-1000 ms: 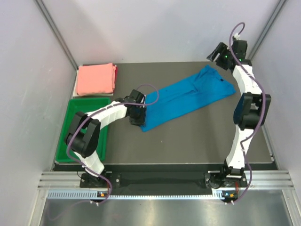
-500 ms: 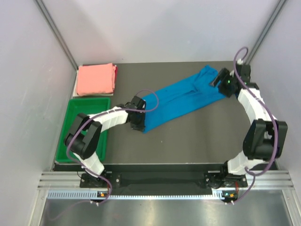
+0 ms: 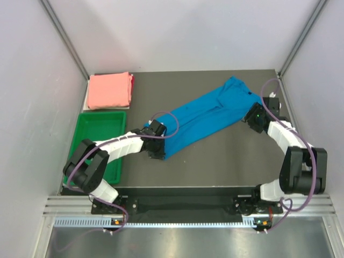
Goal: Fold and stack the t-shirts
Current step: Fold the tshirt
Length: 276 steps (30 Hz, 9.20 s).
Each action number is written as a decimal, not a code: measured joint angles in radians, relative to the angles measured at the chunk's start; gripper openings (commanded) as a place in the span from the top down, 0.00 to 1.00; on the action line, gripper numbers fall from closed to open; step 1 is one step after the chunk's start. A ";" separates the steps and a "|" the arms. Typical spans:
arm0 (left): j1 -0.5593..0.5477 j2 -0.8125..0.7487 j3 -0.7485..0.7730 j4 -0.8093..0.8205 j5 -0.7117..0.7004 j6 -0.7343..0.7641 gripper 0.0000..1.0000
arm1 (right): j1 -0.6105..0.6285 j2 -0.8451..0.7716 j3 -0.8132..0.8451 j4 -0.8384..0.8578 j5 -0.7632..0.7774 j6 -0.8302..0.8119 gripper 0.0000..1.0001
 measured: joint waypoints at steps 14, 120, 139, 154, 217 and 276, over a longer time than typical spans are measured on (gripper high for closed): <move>-0.006 -0.058 -0.031 -0.060 -0.005 -0.019 1.00 | -0.145 0.436 0.192 0.278 0.011 0.018 0.53; -0.029 -0.093 0.054 -0.187 0.380 0.081 0.42 | 0.814 -0.477 -0.432 -0.476 0.150 0.454 0.77; -0.065 -0.006 -0.035 -0.011 0.288 0.058 0.57 | 0.408 0.228 0.573 -0.380 0.275 -0.082 0.57; -0.109 -0.061 -0.124 0.075 0.274 -0.043 1.00 | 0.342 0.961 1.184 -0.223 0.360 -0.107 0.56; -0.048 -0.145 -0.135 0.019 0.264 -0.013 0.52 | 0.783 -0.328 -0.352 -0.338 0.047 0.396 0.55; -0.196 -0.127 -0.211 0.191 0.294 -0.200 1.00 | 0.821 -0.670 -0.488 -0.517 0.106 0.478 1.00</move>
